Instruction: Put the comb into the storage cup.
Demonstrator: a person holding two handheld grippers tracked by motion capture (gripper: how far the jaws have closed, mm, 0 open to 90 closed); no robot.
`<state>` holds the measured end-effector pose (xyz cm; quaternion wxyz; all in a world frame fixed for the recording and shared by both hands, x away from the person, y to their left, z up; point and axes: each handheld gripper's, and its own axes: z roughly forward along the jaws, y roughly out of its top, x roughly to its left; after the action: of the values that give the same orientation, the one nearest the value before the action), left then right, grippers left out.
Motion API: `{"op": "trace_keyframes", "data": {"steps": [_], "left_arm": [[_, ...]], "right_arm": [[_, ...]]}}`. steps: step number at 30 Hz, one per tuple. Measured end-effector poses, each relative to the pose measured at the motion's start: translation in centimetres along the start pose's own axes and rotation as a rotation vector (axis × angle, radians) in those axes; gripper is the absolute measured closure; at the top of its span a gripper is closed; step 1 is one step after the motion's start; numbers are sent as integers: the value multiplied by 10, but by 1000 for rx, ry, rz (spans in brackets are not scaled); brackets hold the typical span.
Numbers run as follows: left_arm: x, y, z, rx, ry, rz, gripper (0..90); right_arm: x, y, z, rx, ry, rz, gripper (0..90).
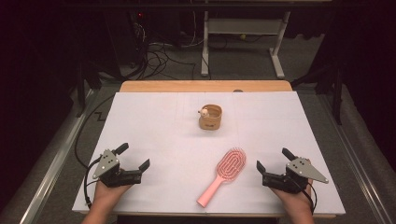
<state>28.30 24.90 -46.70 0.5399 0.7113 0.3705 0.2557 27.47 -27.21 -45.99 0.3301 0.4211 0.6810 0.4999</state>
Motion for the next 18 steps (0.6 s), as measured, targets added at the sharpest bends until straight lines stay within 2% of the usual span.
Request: {"op": "trace_keyframes", "data": {"steps": [2, 9, 18], "left_arm": [[1, 0, 1, 10, -6, -13, 0], [0, -2, 3, 27, -7, 5, 0], [1, -2, 3, 26, -21, -19, 0]], "right_arm": [[-1, 0, 0, -1, -2, 9, 1], [-3, -1, 1, -1, 3, 10, 1], [-1, -1, 1, 4, 12, 11, 2]]}}
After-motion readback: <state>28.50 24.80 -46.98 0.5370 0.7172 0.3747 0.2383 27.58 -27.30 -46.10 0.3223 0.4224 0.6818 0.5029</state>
